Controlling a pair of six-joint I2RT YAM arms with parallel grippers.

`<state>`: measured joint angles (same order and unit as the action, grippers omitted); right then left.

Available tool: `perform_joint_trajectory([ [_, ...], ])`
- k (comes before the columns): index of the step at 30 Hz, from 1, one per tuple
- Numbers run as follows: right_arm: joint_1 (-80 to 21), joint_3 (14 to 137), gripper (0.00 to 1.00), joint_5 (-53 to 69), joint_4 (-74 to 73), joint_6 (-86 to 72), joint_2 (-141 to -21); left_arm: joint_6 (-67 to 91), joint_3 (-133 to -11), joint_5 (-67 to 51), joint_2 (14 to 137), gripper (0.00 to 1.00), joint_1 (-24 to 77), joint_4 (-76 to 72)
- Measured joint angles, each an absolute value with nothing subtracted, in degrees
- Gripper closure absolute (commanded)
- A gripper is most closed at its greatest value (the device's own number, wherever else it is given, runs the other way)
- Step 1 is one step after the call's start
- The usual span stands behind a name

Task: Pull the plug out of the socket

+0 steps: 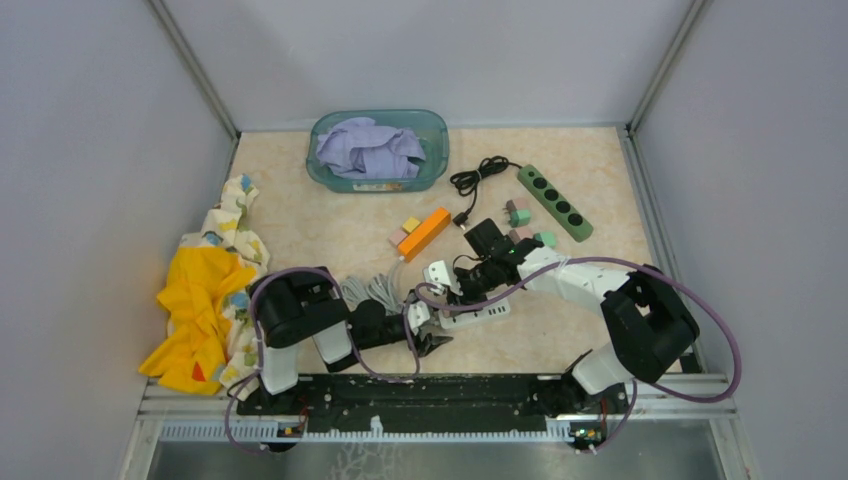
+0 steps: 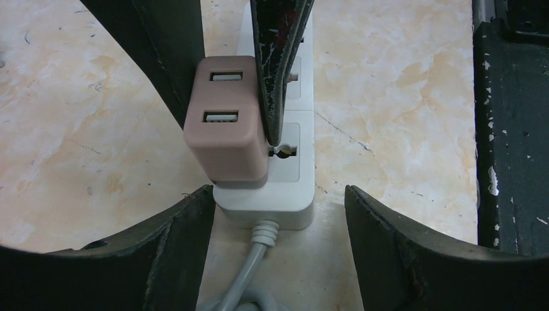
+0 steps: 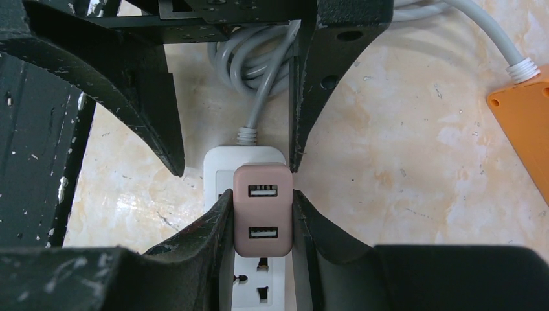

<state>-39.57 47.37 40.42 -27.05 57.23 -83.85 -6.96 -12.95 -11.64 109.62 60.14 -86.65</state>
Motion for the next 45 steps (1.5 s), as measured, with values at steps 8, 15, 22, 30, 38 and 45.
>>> perform_joint_trajectory([
  [8,-39.5,47.4,1.0,40.4,-27.2,57.1,-83.9,-5.9,-13.8,-12.0,110.8,0.5,60.1,-86.7],
  [15,-39.3,47.7,0.83,40.8,-27.9,57.0,-83.9,-5.6,-14.2,-11.2,110.9,0.91,60.1,-86.8],
  [22,-39.3,47.7,0.67,40.9,-27.9,57.0,-83.9,-5.6,-14.2,-11.2,110.9,0.97,60.1,-86.8],
  [30,-39.5,47.7,0.58,42.4,-28.0,56.8,-83.7,-5.8,-14.2,-11.3,110.9,0.99,60.1,-86.8],
  [38,-39.6,47.7,0.71,43.0,-27.7,56.5,-83.5,-6.0,-14.2,-11.4,111.0,1.0,60.1,-86.8],
  [45,-39.6,47.7,1.0,42.3,-27.9,57.5,-83.0,-6.0,-14.2,-11.4,111.0,1.0,60.1,-86.8],
])
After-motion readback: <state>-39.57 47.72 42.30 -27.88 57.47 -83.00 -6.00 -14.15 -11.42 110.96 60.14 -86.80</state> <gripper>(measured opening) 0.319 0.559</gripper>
